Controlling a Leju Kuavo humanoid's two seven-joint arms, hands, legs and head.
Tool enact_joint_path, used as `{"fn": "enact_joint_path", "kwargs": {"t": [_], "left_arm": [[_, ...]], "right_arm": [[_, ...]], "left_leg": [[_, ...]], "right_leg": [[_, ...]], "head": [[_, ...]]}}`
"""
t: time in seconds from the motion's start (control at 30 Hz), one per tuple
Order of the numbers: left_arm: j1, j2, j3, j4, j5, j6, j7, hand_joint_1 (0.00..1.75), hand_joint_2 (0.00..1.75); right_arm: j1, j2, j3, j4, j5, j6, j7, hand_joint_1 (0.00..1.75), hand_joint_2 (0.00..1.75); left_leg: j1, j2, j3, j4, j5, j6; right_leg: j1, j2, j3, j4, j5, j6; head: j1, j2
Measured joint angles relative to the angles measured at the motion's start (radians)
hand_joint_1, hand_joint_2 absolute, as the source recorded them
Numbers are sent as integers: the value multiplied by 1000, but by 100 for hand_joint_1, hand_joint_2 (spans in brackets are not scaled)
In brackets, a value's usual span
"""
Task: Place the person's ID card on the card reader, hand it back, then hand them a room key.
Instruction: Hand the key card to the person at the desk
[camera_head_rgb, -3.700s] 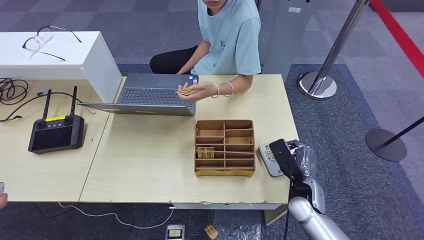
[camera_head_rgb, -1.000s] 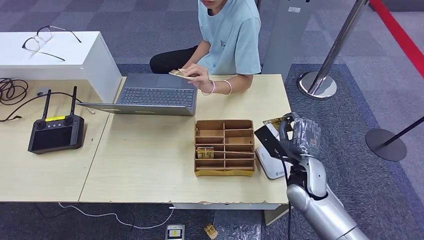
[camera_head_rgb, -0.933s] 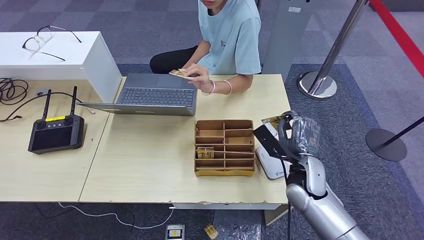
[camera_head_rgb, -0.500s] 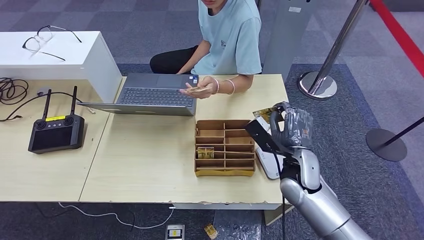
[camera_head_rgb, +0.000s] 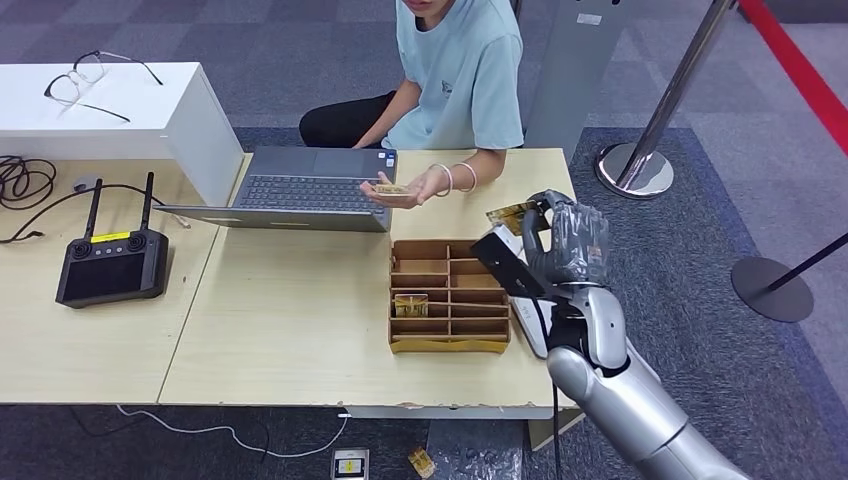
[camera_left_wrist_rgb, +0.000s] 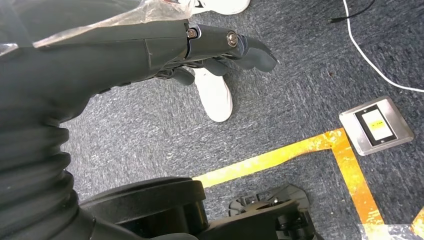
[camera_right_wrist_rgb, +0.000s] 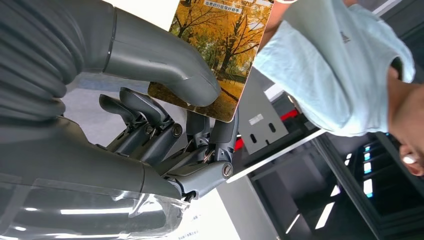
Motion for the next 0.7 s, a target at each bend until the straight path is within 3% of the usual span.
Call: {"fn": "enact_joint_path", "kwargs": {"t": [0.7], "left_arm": [[-1,-3,-15,0,-17,0,3,0,175]], "right_arm": [[-79,71,78,56,-31,17,-45,175,175]], "left_leg": [[0,0,0,0,0,0]], "right_leg": [[0,0,0,0,0,0]], "head": [[0,0]]}}
